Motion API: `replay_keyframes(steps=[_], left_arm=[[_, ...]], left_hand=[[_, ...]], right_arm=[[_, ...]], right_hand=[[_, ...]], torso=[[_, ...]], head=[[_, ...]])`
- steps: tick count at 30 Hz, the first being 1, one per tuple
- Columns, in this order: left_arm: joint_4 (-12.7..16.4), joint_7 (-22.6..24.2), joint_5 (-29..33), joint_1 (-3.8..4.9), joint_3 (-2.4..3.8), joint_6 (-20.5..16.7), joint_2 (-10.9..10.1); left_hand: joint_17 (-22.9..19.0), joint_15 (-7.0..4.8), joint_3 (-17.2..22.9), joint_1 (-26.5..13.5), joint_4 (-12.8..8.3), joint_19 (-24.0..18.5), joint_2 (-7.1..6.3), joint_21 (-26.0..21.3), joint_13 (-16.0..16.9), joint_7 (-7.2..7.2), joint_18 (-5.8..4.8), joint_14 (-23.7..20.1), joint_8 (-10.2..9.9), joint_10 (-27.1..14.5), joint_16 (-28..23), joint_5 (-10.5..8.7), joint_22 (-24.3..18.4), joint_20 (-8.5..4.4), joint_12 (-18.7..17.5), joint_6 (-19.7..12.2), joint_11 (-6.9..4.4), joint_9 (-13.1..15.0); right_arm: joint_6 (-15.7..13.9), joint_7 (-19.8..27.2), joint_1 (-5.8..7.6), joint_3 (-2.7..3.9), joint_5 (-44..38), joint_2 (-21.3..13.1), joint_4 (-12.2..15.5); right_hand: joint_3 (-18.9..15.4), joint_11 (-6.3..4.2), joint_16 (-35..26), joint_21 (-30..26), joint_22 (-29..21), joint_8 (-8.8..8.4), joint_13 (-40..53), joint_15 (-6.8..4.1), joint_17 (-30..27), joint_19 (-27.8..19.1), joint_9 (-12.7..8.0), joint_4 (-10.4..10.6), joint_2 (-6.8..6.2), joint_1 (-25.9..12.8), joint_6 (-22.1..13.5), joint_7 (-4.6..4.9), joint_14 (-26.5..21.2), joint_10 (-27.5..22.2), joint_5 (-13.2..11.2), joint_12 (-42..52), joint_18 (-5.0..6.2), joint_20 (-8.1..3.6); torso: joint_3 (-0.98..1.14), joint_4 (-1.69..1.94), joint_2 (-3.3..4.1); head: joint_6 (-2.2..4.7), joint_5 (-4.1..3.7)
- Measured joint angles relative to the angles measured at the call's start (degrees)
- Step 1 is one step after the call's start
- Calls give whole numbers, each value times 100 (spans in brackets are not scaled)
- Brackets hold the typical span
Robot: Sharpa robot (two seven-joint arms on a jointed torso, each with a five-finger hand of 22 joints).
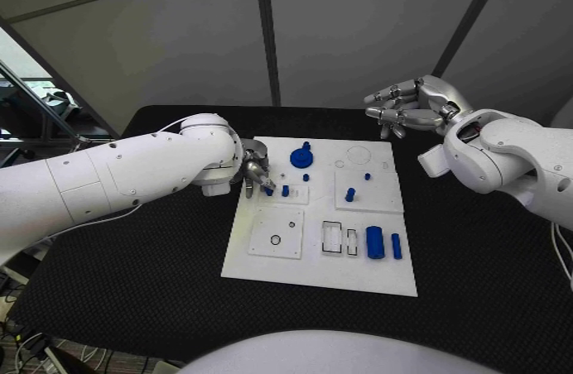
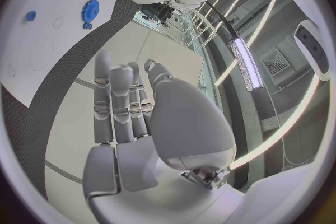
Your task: Assemble the parts on the task board
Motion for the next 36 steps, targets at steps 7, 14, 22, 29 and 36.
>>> replay_keyframes(steps=[7, 14, 22, 29, 36], left_arm=[[-29, -33, -5, 0, -1, -26, 38], [-44, -64, -10, -3, -5, -36, 52], [-49, -91, -13, -5, -8, -32, 56], [-45, -105, -13, -5, -8, -28, 53], [-43, -118, -13, -8, -11, -27, 53]], left_hand=[[0, 0, 122, -153, -73, 0, -28, 11, -1, -1, 0, 0, 40, 7, 0, 25, 0, 0, 0, 22, 5, 19], [0, -10, 315, -400, -336, 0, -133, 55, -1, -47, 0, 10, 110, 8, 0, 24, 0, 0, 25, 69, -59, 72], [1, -22, 244, -562, -340, 0, -189, 77, -1, -123, 0, 22, 132, 18, 0, 24, 0, 0, 49, 146, -90, 79], [1, -22, 132, -623, -308, 21, -203, 100, -2, -172, 0, 21, 132, 18, 0, 25, 0, -21, 50, 194, -91, 92], [8, -21, -86, -799, -191, 21, -227, 100, -2, -195, 0, 21, 135, 17, 0, 27, 0, -21, 50, 216, -92, 105]], right_arm=[[1, 1, 0, 0, 0, -1, 6], [3, 1, 0, 0, 0, -9, 14], [3, 1, 0, 0, 0, -20, 21], [4, 0, 0, 0, 0, -33, 29], [3, 0, 1, 0, 0, -37, 36]], right_hand=[[0, 0, 0, 0, 0, 0, 0, 0, -1, 0, 0, 0, 0, 0, 0, 0, 0, 0, 0, 0, 0, 0], [0, 0, 0, 0, 0, 0, 0, 0, -1, 0, 0, 0, 0, 0, 0, 0, 0, 0, 0, 0, 0, 0], [0, 0, 0, 0, 0, 0, 0, 0, -1, 0, 0, 0, 0, 0, 0, 0, 0, 0, 0, 0, 0, 0], [0, 0, -41, 0, -8, 0, -7, 0, -1, 0, 0, 0, 0, 0, 0, 0, 0, 0, 0, 0, 0, 0], [0, 0, -42, 0, -8, 0, -9, 0, -1, 0, 0, 0, 0, 0, 0, 0, 0, 0, 0, 0, 0, 0]], torso=[[0, 0, 0], [0, 0, 1], [0, 2, 1], [-1, 4, 1], [-1, 5, 1]], head=[[-3, -3], [-11, -5], [-20, -18], [-27, -22], [-31, -23]])
